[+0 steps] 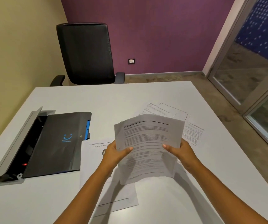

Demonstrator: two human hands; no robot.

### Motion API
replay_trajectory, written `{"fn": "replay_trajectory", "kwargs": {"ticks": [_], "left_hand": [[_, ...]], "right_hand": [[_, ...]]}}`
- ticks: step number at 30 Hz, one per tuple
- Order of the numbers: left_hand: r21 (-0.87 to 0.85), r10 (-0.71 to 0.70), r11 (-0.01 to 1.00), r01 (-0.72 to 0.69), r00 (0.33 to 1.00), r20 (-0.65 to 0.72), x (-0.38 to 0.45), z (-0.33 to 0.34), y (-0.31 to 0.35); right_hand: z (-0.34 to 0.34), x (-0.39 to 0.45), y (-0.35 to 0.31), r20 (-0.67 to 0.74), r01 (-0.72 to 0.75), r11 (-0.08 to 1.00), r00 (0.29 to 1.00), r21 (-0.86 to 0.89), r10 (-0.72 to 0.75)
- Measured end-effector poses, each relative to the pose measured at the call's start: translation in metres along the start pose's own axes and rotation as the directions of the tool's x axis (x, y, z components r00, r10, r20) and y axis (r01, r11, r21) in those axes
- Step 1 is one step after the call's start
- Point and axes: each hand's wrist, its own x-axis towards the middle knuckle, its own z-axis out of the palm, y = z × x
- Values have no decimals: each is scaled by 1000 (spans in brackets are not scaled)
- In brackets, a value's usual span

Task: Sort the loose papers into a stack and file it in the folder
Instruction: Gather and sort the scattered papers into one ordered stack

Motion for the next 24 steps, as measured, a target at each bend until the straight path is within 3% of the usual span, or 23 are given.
{"fn": "replay_trajectory", "kwargs": {"ticks": [6, 9, 15, 19, 24], "left_hand": [[127, -93, 988, 87, 995, 45, -8, 14, -42], [153, -119, 980, 125, 992, -51, -8, 11, -51], [83, -93, 989, 120, 956, -278, -10, -25, -59], [145, -126, 963, 225, 860, -494, -27, -50, -85], [227, -207, 867, 444, 735, -646, -40, -73, -113]], "right_hand": [[4, 0, 49, 51, -184, 930, 976, -318, 211], [10, 4, 53, 2, -196, 903, 977, -381, 213], [41, 13, 41, 55, -100, 925, 990, -366, 129], [85, 6, 56, 107, -143, 908, 974, -394, 200], [124, -9, 74, 144, -233, 867, 935, -441, 325]]}}
